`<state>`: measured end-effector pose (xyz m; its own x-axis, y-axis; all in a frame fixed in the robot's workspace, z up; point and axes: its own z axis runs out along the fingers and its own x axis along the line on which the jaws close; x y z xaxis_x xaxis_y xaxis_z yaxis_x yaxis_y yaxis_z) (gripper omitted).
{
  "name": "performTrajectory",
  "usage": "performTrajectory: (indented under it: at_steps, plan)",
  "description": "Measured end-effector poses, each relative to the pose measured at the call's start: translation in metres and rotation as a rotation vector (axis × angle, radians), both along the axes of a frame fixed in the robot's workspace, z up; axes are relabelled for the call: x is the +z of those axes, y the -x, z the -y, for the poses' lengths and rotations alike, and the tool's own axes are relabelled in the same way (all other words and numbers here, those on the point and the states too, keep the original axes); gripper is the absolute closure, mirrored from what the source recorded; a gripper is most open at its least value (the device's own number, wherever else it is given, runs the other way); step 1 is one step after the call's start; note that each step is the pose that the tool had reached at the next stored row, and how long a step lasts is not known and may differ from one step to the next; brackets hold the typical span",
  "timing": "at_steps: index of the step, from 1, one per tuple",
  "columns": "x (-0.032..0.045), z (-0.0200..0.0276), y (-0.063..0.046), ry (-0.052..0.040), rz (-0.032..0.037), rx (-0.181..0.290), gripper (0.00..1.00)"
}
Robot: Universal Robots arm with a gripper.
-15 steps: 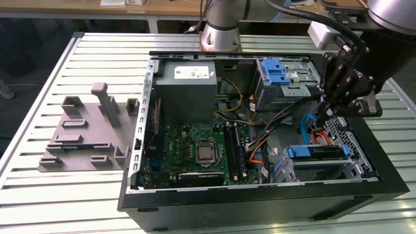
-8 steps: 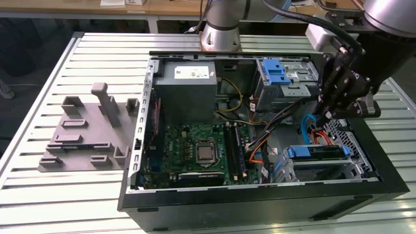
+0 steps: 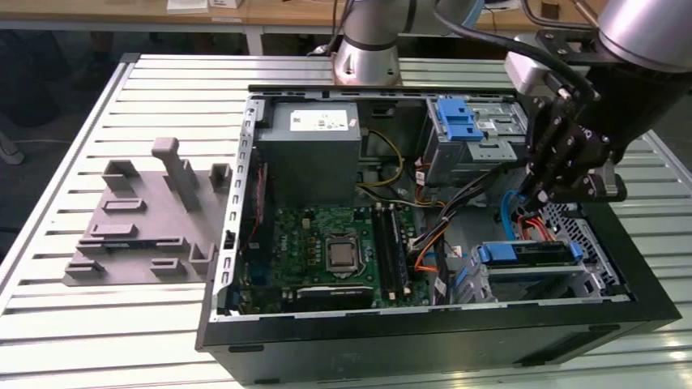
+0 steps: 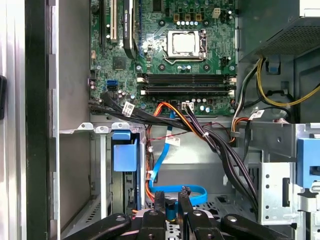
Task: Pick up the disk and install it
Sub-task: 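Insert the second disk wire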
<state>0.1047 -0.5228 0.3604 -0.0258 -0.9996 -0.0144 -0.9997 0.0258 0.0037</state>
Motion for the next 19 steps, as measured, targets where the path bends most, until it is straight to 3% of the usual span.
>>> performTrajectory:
  at_steps: [2,4,6,19]
  plan:
    - [-0.0014,0.0000,0.0000,0.0001,0.0000,0.000,0.75]
    - [-0.0018,0.0000,0.0000,0.0004,0.0000,0.000,0.83]
    - [-0.0024,0.0000,0.0000,0.0000,0.0000,0.000,0.84]
    - [-0.0058,0.0068,0.0000,-0.0028,0.0005,0.000,0.84]
